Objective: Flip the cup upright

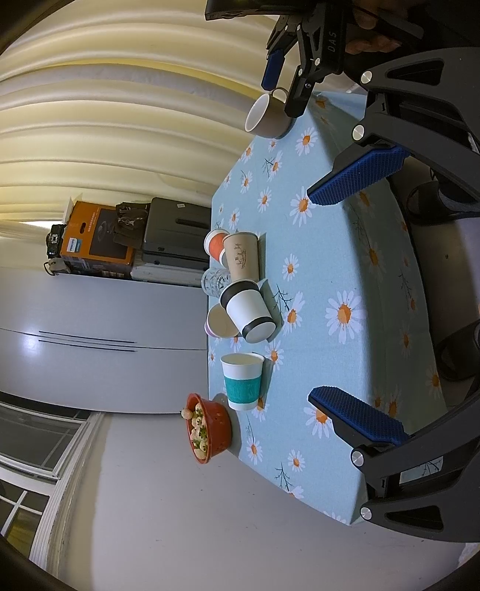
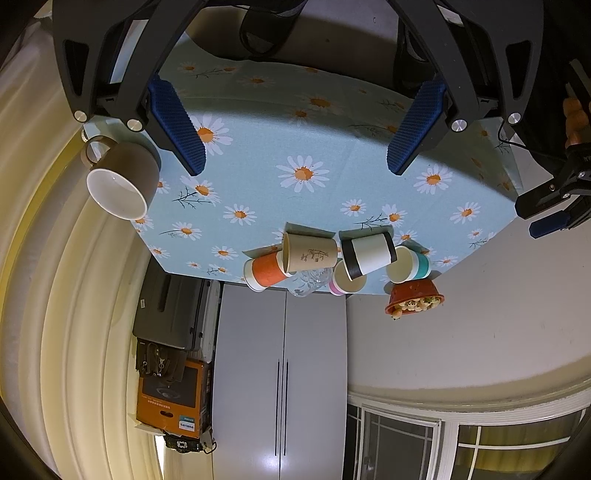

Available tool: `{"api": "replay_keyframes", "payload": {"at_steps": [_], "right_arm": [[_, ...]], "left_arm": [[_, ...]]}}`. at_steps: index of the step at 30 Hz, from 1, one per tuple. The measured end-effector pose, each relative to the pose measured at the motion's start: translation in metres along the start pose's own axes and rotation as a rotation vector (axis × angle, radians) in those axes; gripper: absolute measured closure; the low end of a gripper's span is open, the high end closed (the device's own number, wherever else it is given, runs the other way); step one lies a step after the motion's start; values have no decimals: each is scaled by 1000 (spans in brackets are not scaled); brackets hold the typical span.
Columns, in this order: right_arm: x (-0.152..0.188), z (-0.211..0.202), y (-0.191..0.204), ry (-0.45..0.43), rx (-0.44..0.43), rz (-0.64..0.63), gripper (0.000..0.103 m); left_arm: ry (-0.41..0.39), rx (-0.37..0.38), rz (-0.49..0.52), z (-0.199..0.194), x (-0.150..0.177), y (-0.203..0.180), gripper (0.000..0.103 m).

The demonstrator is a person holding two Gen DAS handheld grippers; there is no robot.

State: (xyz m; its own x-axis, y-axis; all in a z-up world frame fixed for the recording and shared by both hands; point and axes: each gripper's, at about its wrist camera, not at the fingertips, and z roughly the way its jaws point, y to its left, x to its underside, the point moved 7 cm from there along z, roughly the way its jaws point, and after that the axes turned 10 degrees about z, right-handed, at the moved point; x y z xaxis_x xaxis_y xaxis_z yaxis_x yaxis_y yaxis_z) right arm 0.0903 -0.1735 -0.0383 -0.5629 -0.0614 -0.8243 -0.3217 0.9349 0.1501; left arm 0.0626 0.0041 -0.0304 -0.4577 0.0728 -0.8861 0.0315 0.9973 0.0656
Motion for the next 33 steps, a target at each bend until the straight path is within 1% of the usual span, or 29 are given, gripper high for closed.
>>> {"api": "replay_keyframes", "payload": {"at_steps": [33], "right_arm": [[4, 2, 7, 9, -3, -13, 5]], "left_arm": [[5, 1, -1, 3, 2, -2, 7]]}}
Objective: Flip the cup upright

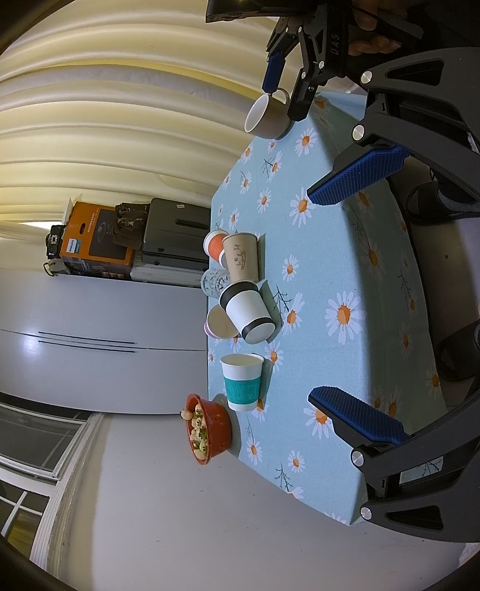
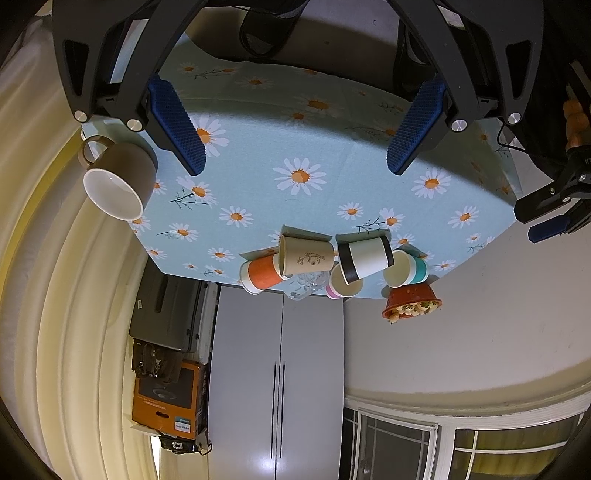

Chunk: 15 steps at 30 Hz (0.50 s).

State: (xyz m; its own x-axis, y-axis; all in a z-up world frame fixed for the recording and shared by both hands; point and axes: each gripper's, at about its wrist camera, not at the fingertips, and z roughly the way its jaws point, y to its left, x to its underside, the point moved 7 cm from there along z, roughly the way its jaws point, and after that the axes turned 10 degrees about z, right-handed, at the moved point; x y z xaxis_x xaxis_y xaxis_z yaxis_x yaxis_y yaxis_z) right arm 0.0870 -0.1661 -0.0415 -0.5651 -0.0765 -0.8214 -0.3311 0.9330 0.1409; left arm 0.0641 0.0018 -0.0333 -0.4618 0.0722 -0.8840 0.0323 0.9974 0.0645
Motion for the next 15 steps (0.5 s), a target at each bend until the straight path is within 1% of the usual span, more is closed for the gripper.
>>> {"api": "replay_keyframes", "payload": {"at_steps": [8, 15], "right_arm": [[1, 2, 4, 9, -5, -14, 5], [1, 2, 6, 12, 9, -26, 5]], "left_arm": [[6, 8, 11, -1, 2, -8, 7], [12, 12, 0, -1, 4, -8, 7]]}}
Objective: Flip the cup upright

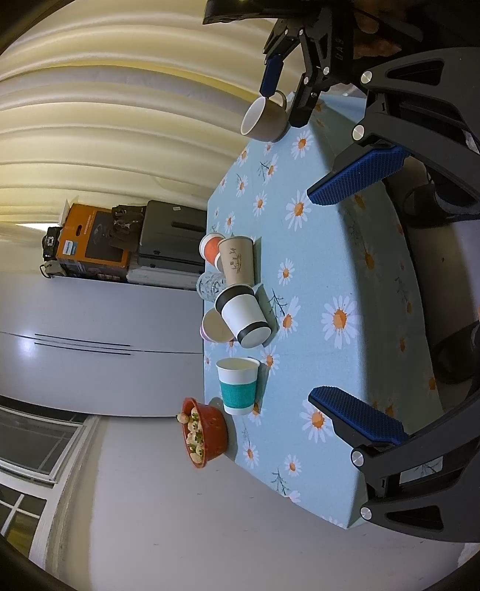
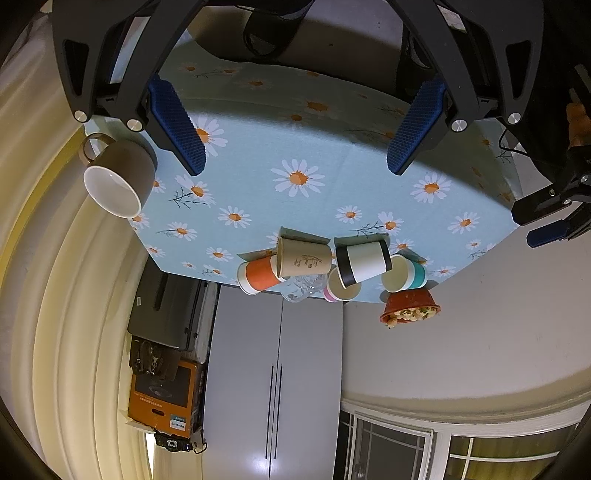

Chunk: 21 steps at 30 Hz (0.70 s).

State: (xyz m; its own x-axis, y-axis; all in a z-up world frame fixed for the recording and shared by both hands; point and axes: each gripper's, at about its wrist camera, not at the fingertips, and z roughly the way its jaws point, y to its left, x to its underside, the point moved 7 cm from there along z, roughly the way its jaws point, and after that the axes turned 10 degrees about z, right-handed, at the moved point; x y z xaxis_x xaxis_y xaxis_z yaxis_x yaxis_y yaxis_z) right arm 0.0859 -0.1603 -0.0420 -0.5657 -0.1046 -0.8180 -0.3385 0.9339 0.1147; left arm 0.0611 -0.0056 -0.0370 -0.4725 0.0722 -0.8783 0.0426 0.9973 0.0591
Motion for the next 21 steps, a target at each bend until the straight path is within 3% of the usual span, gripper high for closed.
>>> {"api": "replay_keyframes", "payload": {"at_steps": [15, 21], "right_arm": [[-30, 54, -14, 159, -60, 90, 5], [-55, 77, -3, 174, -83, 39, 5]], "left_arm": [[177, 126, 76, 62, -25, 11, 7], [253, 117, 138, 102, -55, 30, 7]]}}
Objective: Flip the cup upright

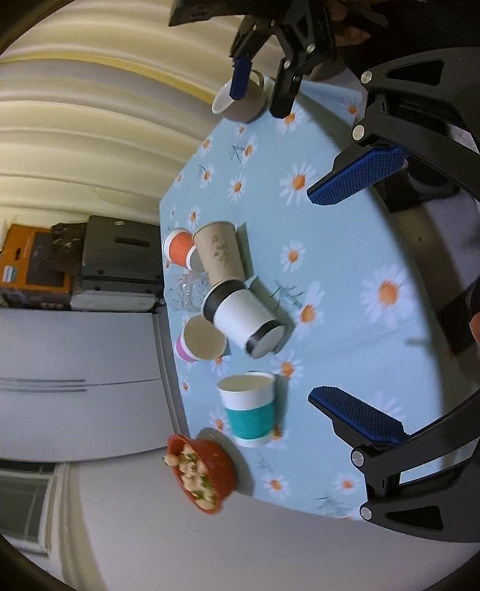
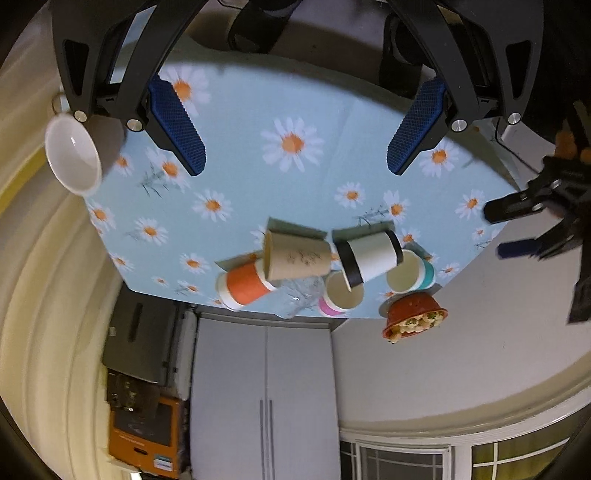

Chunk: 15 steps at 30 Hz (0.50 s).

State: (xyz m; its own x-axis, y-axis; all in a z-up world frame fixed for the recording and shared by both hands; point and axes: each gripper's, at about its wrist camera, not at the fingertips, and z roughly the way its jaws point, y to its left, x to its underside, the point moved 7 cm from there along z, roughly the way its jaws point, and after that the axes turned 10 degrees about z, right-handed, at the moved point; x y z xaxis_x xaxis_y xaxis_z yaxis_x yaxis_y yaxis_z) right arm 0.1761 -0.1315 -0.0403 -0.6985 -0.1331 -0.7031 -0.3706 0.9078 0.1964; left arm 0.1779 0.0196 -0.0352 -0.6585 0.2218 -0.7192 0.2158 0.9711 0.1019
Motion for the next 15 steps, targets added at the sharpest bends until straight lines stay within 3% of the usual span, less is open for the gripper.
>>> {"api": "replay_keyframes", "payload": {"at_steps": [7, 10, 15], "right_arm": [[-27, 39, -1, 107, -63, 21, 5], [-34, 55, -5, 167, -97, 40, 5], [-42, 70, -11, 207, -121, 35, 5]], "left_arm": [[117, 78, 120, 50, -43, 18, 7], [182, 131, 179, 77, -54, 17, 7], [291, 158, 296, 118, -63, 12, 8]]}}
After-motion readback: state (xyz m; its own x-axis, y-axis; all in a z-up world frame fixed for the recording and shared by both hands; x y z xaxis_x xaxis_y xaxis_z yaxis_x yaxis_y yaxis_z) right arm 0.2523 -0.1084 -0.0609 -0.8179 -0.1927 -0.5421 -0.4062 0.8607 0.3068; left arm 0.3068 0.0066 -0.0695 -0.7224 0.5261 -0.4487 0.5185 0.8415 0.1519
